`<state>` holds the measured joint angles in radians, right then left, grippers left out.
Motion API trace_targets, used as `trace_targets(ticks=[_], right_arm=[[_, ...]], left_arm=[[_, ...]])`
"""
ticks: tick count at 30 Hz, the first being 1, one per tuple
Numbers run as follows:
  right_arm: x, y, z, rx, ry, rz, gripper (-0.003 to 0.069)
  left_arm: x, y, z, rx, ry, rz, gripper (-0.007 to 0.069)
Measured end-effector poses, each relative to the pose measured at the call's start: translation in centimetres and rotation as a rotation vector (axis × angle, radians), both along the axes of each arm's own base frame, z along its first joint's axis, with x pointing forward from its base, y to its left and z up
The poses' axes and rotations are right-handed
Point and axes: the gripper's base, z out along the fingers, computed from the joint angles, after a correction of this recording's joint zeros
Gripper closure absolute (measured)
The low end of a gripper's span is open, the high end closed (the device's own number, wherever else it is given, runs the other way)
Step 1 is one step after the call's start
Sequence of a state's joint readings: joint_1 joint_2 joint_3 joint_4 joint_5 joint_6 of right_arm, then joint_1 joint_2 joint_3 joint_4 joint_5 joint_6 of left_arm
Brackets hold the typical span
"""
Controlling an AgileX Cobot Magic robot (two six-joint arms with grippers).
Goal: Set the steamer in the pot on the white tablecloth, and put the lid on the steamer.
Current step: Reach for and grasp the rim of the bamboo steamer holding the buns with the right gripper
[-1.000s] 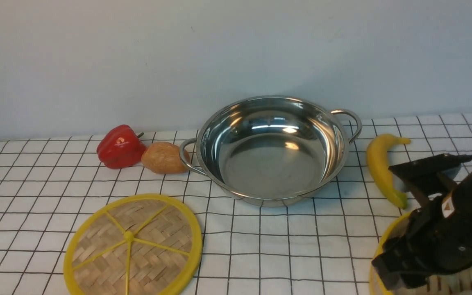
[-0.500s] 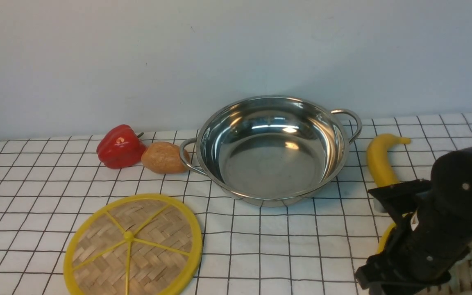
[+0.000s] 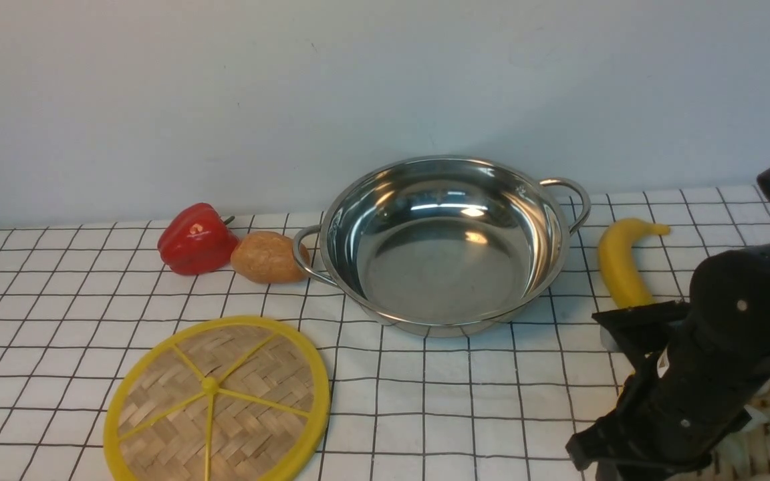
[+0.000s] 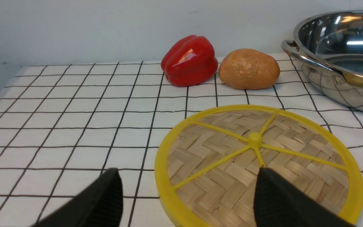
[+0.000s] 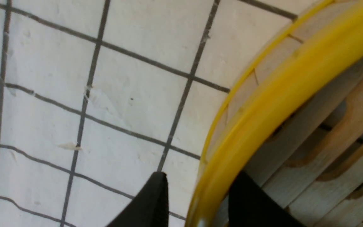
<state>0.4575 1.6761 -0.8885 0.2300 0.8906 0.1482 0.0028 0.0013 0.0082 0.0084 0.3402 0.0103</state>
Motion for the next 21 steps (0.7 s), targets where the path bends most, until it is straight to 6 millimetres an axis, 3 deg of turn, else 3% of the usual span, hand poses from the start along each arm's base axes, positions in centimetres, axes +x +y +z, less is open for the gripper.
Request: trace_targets(ticks=[7,18,21], right_arm=[[-0.1,0.0,0.0,-0.002,0.006,0.005,0.0531],[-0.3,-0.5,0.5,-0.074,0.06,0.063,0.0589],[0.2,-0.4,1.6,-0.09,0.072,0.09,0.0593]], left_arm=[[0.0,0.0,0.0,0.0,0.0,0.0,0.0109],[0.0,0.0,0.0,0.0,0.0,0.0,0.0109],[0.0,0.0,0.0,0.0,0.0,0.0,0.0109]])
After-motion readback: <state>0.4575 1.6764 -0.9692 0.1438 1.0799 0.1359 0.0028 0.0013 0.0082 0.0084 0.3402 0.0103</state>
